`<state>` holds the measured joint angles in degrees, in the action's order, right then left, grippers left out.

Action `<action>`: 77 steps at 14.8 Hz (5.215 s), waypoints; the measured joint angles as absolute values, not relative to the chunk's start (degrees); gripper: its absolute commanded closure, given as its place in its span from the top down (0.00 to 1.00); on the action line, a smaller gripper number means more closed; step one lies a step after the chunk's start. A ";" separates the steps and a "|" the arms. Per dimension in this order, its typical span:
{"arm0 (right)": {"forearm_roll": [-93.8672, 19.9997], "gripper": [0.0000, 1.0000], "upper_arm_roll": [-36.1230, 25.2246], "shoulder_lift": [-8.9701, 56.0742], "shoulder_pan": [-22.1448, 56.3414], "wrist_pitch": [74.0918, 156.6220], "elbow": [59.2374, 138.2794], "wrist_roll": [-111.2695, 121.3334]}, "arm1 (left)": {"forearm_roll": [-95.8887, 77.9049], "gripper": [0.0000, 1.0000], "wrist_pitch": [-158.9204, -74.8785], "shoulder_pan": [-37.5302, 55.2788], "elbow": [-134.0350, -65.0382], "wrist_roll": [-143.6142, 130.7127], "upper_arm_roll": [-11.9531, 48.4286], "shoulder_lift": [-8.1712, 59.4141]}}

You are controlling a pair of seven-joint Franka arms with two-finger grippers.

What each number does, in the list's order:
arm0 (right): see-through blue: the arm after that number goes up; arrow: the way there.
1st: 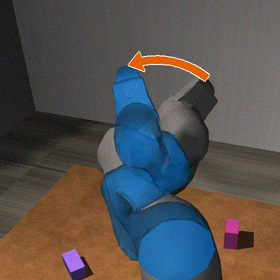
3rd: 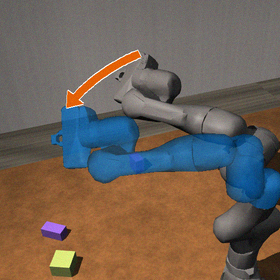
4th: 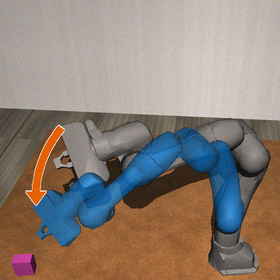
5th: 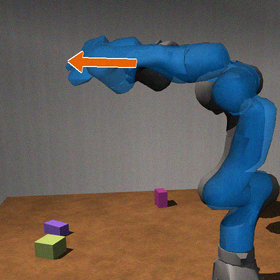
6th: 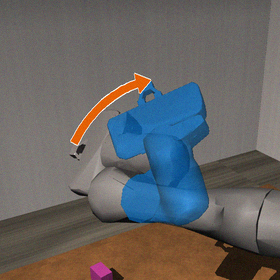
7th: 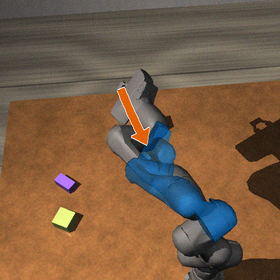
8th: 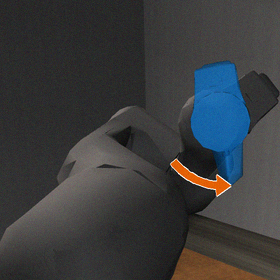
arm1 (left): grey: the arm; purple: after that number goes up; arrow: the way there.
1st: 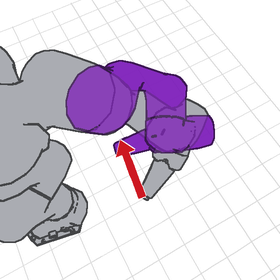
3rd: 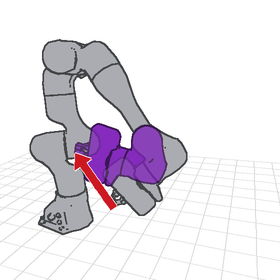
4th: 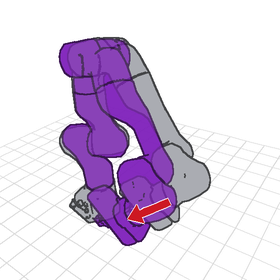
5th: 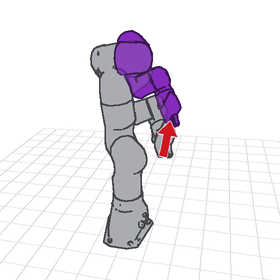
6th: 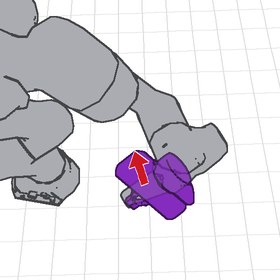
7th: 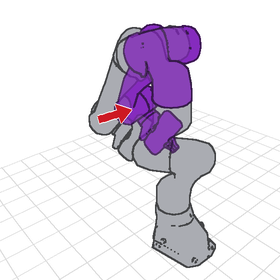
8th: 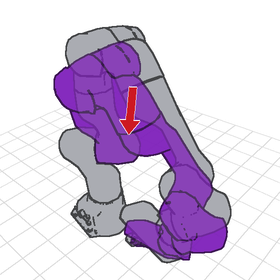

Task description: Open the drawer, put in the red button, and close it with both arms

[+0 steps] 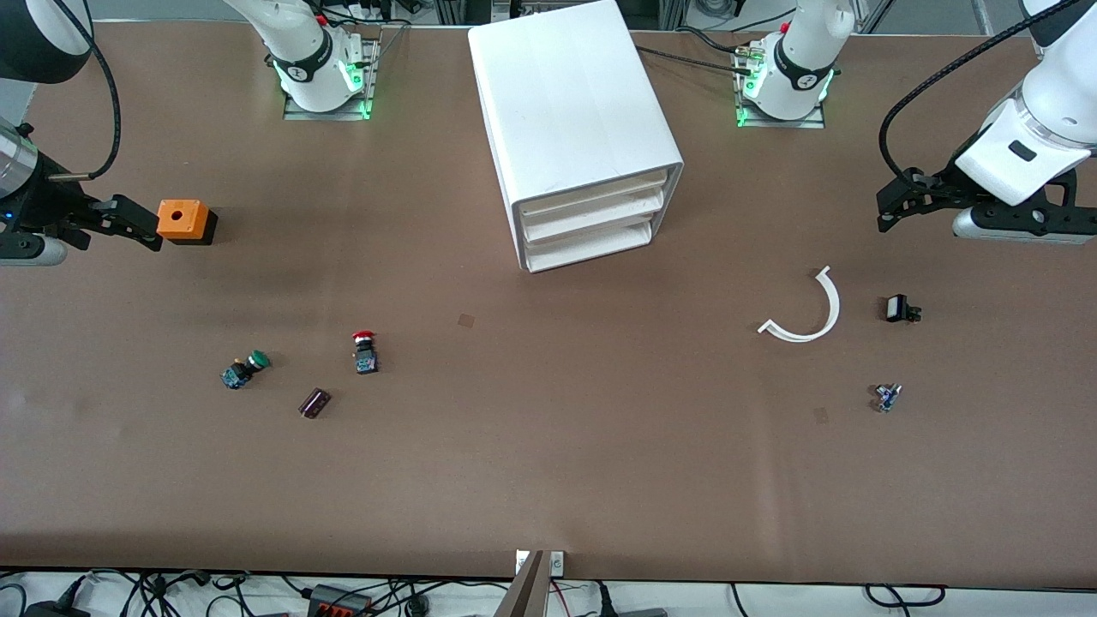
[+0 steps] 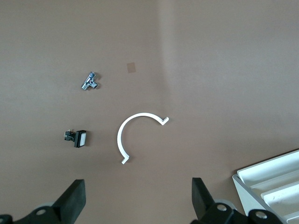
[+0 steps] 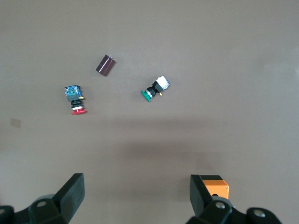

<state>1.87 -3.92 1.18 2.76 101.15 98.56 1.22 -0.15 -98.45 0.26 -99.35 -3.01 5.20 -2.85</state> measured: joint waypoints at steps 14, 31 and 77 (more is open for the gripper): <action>0.73 1.00 -3.16 1.22 4.72 99.43 98.47 1.08 | -0.79 1.00 -90.31 0.83 -99.05 -3.02 6.05 -2.47; -4.86 1.00 -2.45 31.72 11.86 105.84 86.51 1.74 | -43.07 1.00 -97.93 0.37 -107.41 35.03 9.80 21.30; -4.68 0.00 -2.37 39.00 32.76 108.61 65.28 -1.00 | -37.01 1.00 -82.85 -3.29 -91.23 17.01 7.80 27.43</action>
<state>-4.68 -2.37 39.00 32.76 108.61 65.28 -1.00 -37.01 -82.85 -3.29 -91.23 17.01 7.80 27.43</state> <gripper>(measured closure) 0.595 0.000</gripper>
